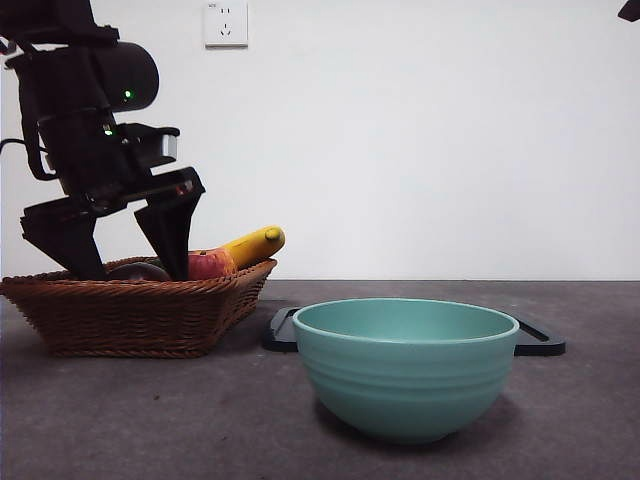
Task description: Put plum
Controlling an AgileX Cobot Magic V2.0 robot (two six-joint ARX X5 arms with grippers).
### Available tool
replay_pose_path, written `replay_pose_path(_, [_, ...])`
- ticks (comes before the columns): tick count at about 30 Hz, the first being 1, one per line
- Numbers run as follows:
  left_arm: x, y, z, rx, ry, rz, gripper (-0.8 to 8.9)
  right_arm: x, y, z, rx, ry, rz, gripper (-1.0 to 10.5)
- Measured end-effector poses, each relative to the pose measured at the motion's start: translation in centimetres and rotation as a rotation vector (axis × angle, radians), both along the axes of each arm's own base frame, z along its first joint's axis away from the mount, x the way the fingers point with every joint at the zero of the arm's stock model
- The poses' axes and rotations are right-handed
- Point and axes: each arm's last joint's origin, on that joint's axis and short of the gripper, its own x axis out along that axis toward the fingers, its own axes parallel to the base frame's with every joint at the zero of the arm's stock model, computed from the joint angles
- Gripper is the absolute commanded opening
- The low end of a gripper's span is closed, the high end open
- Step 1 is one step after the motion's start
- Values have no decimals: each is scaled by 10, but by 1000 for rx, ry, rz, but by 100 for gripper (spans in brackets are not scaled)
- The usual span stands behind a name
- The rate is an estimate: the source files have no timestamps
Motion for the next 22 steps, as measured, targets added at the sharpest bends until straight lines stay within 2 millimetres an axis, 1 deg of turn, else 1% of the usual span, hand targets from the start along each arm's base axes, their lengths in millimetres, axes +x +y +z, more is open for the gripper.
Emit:
replay_pose_path(2, [2,-1,-7,5,17,-3,487,0,0,0,0,0,0,411])
replay_pose_path(3, [3,-2,-9,7,21,-4,468,0,0,0,0,0,0,411])
replay_pose_path(4, [3,-3,-10,7,21,-7,435,0,0,0,0,0,0,411])
replay_pose_path(7, [4,-5,-13,10,26,-13,423,0,0,0,0,0,0,411])
replay_pose_path(9, [4,-5,-13,11,26,-15,312,0,0,0,0,0,0,411])
replay_pose_path(10, [4,-4,-13,13,26,-14,276,0,0,0,0,0,0,411])
replay_pose_path(16, [3,-4,-12,13,26,-14,271,0,0,0,0,0,0,411])
replay_pose_path(18, [0,-3,-3,9,11,-14,271,0,0,0,0,0,0,411])
replay_pose_path(20, [-9,-2,20,-12,-56,-17,271,0,0,0,0,0,0,411])
replay_pose_path(22, [-24,-2,51,-47,-136,-34,271,0,0,0,0,-1,0,411])
